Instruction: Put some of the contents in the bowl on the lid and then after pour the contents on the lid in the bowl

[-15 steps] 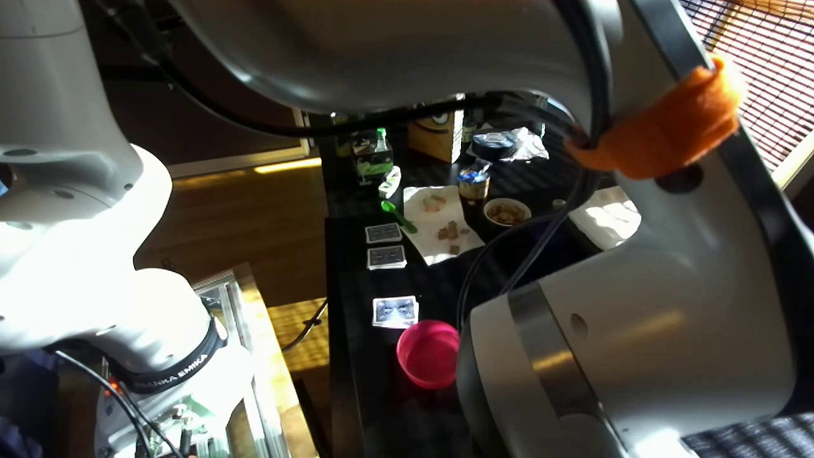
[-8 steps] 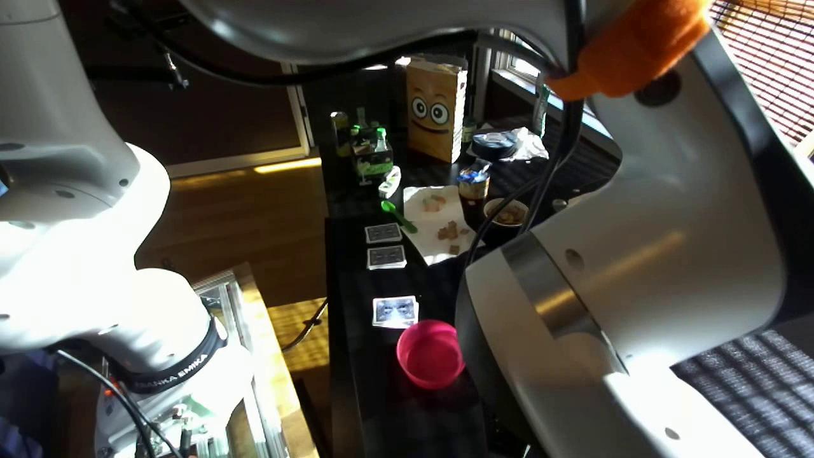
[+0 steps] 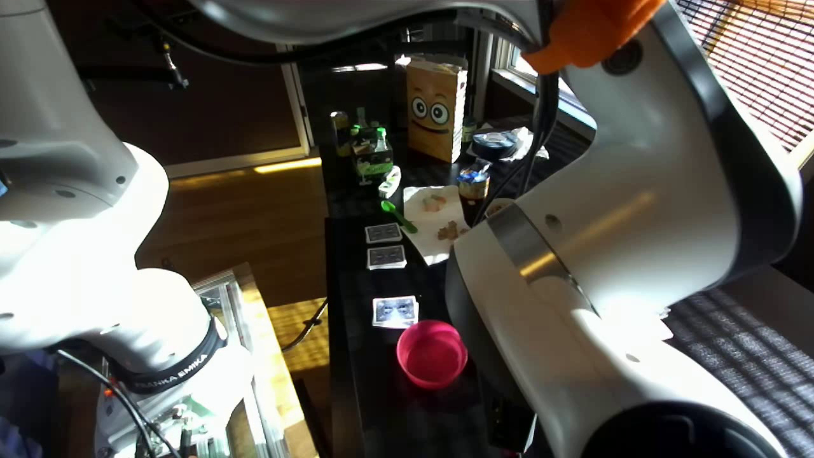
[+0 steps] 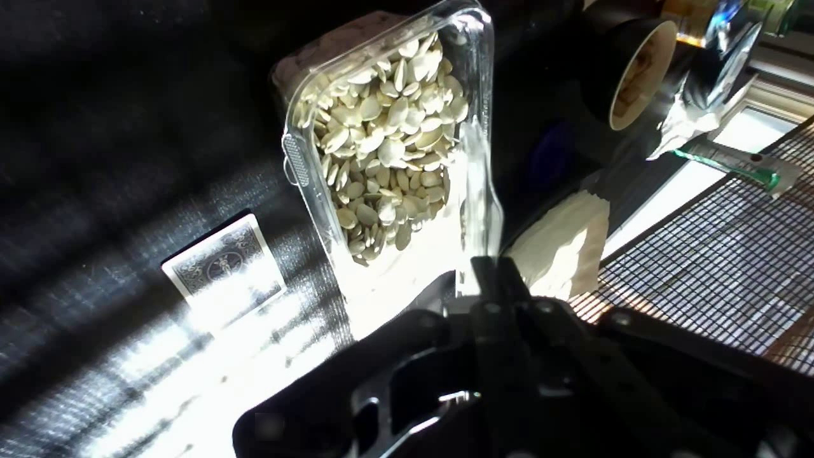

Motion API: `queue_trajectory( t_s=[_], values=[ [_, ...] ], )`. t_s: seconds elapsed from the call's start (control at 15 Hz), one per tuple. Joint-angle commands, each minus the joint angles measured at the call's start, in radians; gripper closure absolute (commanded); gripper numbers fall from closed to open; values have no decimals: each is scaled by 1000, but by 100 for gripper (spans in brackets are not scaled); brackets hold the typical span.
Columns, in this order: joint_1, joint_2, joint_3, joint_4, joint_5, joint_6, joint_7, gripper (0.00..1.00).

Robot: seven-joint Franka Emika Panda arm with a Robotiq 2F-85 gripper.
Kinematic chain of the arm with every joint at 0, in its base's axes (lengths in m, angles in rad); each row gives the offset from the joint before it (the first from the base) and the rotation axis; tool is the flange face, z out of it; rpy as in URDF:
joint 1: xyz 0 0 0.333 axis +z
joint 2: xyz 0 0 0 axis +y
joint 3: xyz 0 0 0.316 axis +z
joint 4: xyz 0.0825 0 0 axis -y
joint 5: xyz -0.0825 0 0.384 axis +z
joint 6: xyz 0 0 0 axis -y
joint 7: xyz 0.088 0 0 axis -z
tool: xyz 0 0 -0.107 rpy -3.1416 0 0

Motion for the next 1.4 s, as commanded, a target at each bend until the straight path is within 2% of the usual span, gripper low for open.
queue_trajectory(
  t_s=[0.0, 1.33],
  values=[
    [14, -52, 14, -42, -21, 76, -4, 100],
    [64, -194, 67, -162, -15, 347, -152, 100]
  ],
)
